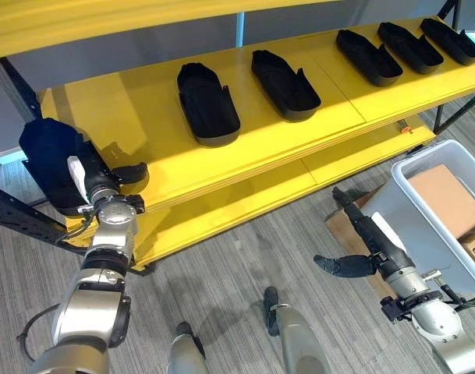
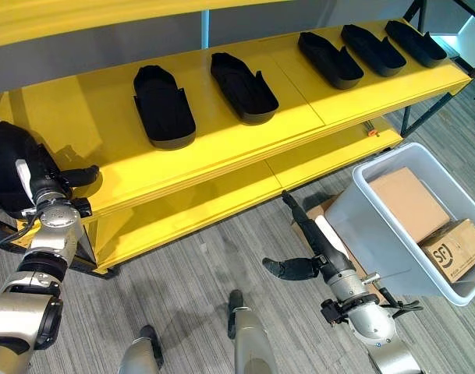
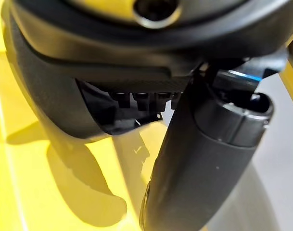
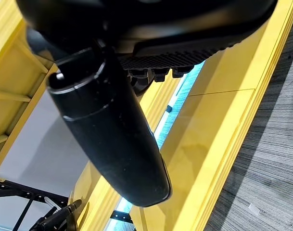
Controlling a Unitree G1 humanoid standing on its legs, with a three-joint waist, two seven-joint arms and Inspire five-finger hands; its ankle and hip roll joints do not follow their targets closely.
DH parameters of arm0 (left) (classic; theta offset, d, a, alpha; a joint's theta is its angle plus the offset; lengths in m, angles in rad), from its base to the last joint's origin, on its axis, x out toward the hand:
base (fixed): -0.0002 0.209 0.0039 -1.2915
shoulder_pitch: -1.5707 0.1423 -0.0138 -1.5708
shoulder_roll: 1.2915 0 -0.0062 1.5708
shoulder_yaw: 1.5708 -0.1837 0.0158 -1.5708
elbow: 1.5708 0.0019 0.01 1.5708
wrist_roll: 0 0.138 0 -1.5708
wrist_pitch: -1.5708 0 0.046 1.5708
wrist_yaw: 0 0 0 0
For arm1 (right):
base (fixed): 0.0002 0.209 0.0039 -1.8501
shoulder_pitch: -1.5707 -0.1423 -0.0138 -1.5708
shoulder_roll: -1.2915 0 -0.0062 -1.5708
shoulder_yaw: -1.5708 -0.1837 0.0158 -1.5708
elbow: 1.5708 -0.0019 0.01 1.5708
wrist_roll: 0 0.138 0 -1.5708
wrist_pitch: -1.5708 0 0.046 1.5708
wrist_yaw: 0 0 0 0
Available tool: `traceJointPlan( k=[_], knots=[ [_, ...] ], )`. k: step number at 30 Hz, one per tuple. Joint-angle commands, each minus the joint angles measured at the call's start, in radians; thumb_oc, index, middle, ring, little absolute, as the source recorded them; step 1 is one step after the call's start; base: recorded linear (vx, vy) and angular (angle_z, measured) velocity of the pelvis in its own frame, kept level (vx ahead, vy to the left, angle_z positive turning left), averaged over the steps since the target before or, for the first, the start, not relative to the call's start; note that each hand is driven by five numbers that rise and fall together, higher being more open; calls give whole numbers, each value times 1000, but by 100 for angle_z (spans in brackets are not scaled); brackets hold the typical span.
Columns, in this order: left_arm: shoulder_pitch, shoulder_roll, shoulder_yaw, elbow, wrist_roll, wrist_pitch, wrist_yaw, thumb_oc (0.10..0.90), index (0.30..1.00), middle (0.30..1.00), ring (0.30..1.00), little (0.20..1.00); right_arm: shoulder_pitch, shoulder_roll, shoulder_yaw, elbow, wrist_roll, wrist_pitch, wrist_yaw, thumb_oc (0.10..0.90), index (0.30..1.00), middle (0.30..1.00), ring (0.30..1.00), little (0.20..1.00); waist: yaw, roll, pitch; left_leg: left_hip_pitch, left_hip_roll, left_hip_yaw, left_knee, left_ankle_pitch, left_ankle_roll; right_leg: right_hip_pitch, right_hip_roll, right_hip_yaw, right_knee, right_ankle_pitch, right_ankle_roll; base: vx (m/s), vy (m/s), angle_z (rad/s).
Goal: Move parts from the plastic box to the shelf.
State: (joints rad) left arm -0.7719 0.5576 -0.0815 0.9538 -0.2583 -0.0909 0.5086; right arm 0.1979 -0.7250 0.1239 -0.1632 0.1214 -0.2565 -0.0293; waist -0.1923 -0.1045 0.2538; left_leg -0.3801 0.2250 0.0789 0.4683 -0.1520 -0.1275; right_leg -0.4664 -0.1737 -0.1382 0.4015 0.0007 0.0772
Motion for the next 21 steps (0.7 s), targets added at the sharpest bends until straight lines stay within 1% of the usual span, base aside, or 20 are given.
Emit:
traceJointPlan(
  k=[1,3,10,12,21],
  knots=[
    [-34,-44,-13,34,20,-27,-18,900,1000,1000,1000,1000,-51,-40,-73,-121,41,-91,-31,900,1000,1000,1000,1000,-11,-27,-30,-1,-7,-15,6,-6,24,36,6,73,-21,22,48,0,0,0],
    [-51,-44,-15,54,13,-26,-22,900,1000,1000,1000,1000,-51,-43,-76,-118,40,-92,-35,900,1000,1000,1000,1000,-15,-27,-31,2,-4,-14,3,-4,23,34,9,79,-21,22,49,0,0,0],
    [-78,-38,-25,50,12,-31,-20,900,1000,1000,1000,1000,-55,-46,-76,-118,40,-95,-34,900,1000,1000,1000,1000,-19,-27,-34,0,1,-12,4,-4,22,29,10,79,-18,22,50,0,0,0],
    [-92,-27,-27,64,4,-35,-23,900,1000,1000,1000,1000,-52,-46,-75,-120,47,-97,-29,900,1000,1000,1000,1000,-22,-28,-36,-4,1,-12,6,-4,22,25,12,81,-17,23,50,0,0,0],
    [-108,-35,-53,55,36,-33,-23,900,1000,1000,1000,1000,-42,-48,-77,-119,44,-98,-27,900,1000,1000,1000,1000,-25,-29,-38,-11,-2,-13,12,-5,23,19,12,83,-14,25,49,1,-2,-1]
  ],
)
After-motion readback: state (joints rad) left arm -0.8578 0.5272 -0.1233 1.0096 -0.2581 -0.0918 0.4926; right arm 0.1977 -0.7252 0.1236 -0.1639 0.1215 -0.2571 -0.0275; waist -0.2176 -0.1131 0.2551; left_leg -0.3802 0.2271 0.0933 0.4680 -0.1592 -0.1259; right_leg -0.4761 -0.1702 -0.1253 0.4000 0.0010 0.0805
